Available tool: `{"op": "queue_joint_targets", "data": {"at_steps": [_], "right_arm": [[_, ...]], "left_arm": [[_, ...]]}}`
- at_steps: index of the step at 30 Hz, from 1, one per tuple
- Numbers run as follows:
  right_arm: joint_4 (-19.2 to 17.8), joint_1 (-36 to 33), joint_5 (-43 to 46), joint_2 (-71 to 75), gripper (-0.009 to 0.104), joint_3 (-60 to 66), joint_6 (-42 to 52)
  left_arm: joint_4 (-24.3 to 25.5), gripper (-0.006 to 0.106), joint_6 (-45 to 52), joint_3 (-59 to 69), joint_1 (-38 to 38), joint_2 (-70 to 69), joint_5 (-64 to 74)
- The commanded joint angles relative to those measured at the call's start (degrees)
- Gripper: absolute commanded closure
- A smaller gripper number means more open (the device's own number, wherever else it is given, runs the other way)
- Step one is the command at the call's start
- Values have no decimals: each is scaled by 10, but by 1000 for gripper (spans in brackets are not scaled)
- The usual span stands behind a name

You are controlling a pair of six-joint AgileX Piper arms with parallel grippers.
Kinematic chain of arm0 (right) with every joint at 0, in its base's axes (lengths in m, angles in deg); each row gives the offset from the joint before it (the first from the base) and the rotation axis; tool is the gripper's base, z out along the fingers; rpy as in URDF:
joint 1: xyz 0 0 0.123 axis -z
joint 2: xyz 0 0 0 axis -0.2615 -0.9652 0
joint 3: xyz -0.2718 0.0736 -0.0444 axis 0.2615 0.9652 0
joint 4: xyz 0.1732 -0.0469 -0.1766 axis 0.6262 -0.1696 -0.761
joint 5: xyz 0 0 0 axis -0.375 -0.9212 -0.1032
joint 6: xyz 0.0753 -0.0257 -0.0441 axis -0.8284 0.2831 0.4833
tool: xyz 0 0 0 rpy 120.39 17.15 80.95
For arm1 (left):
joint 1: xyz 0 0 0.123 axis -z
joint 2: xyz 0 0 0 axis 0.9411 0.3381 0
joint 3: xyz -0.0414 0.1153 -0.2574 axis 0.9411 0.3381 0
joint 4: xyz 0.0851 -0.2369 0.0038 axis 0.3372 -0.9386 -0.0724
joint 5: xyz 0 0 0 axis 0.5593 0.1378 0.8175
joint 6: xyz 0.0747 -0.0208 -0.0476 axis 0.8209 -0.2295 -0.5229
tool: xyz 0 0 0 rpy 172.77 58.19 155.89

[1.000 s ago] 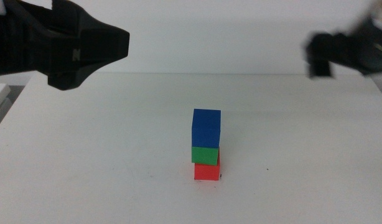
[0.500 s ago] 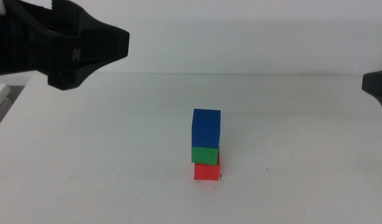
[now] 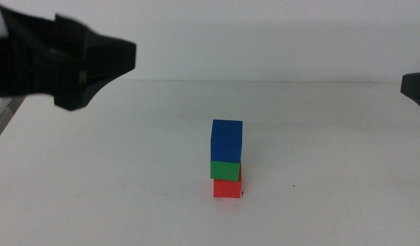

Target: Stack red cubes first, then green, then blue cubes in a specific spot.

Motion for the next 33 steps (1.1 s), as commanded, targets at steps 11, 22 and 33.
{"op": "queue_joint_targets", "data": {"at_steps": [11,22,33], "right_arm": [[95,21,284,101,2,210,5],[73,165,310,348,2,424,-4],[73,167,273,504,2,517,-4]], "left_arm": [[-58,7,-1,442,-262,-280,-221],[-68,7,-1,627,-343,-499,-225],[-66,7,-1,643,-343,-499,-290]]}}
